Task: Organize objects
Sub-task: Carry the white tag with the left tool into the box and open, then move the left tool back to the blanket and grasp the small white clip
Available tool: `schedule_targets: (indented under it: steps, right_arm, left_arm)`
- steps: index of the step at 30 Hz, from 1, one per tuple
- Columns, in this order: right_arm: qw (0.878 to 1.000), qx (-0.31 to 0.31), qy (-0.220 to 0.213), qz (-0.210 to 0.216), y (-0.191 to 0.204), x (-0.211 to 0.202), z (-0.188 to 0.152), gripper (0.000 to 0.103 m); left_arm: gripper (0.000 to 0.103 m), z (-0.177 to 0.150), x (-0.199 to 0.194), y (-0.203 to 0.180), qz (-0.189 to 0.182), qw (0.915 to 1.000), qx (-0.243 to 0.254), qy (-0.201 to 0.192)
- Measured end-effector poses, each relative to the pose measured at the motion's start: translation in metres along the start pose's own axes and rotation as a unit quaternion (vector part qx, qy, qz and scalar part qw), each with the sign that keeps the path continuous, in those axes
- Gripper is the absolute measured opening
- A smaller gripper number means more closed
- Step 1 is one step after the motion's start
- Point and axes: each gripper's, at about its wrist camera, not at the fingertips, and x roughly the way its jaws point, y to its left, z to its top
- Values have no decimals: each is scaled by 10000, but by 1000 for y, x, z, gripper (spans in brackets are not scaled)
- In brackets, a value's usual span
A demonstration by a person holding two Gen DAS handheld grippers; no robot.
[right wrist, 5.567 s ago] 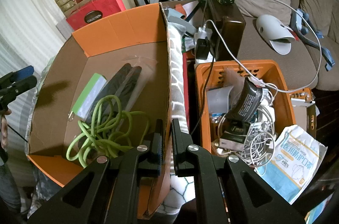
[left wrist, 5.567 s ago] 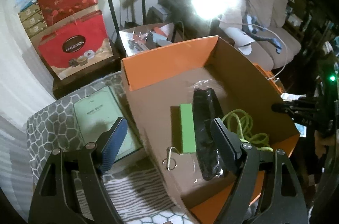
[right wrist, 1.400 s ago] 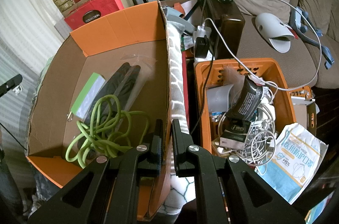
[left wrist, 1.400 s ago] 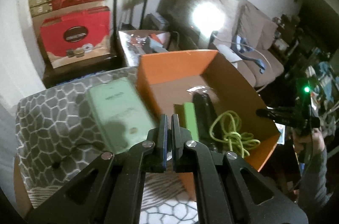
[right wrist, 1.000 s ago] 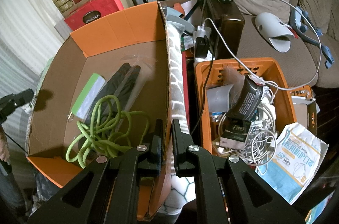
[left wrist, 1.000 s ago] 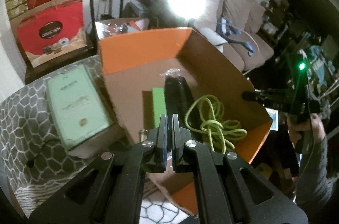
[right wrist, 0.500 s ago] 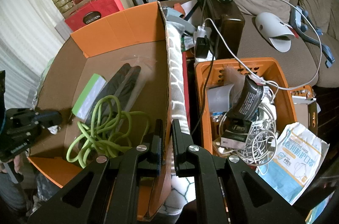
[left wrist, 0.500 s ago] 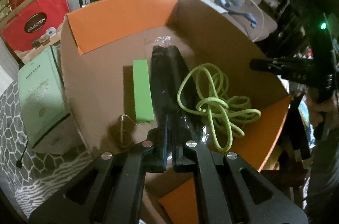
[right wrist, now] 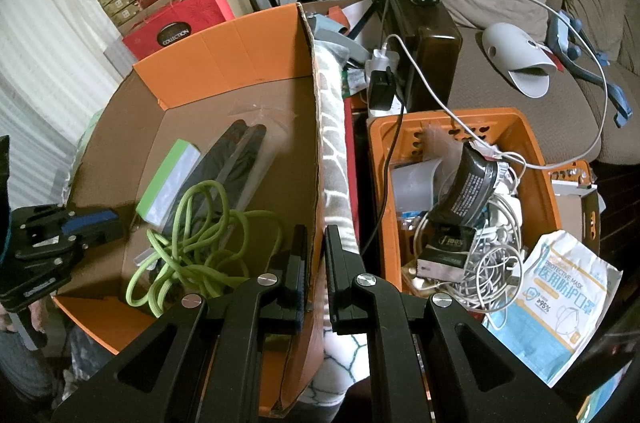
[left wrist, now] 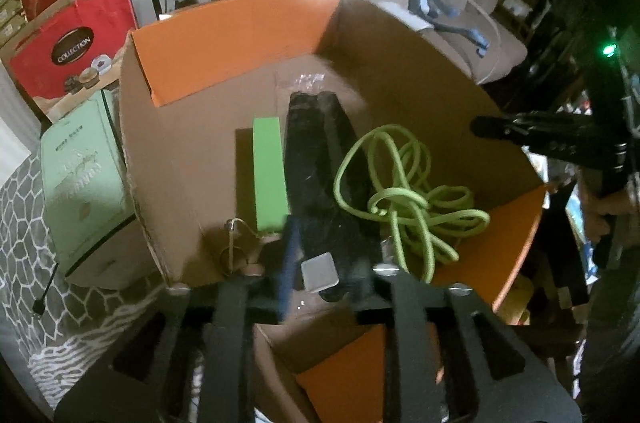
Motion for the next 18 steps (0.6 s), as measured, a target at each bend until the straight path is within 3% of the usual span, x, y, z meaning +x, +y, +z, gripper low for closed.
schedule_targets:
  steps: [1,3,9,18]
  right_arm:
    - [10000,1,4,-2,0,0,0,7]
    - [10000,-2,-4,1,0,0,0,7]
    - [10000,-3,2,-7,0,0,-1,7]
    - [10000,3,4,-3,0,0,0,7]
  left_arm:
    - [64,0,-5,0,84,9999,-10,-71]
    - [90,0,-15,1,243,9991,-38,-335]
    - [91,2,-32,12,352,9974,-228,-582]
    - [103,0,-52,25,624,9931,-403,-903]
